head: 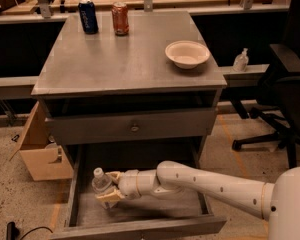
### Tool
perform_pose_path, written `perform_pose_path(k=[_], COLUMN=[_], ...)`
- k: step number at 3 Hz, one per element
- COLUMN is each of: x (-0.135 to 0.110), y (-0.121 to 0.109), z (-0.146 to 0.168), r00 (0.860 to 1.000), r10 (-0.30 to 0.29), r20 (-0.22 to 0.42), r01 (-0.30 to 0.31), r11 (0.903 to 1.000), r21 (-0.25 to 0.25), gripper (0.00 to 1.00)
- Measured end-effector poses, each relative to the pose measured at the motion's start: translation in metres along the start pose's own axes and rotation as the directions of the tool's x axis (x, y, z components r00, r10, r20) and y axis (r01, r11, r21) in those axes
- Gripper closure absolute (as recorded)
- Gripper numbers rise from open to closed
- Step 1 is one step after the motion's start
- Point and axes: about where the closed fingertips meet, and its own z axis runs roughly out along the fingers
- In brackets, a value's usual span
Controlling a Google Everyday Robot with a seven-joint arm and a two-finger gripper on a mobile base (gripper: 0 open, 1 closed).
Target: Place blue plastic bottle into middle drawer
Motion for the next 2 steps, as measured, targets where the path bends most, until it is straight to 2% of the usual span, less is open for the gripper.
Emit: perform_pose_path(k=[2], x=[0.019], y=[0.0054], z=[0.0108], r00=[0.998], r10=[0.042], r20=[-0.036], r01=[-0.041], r11=[0.9988], r21=[0.027], gripper=[0.17])
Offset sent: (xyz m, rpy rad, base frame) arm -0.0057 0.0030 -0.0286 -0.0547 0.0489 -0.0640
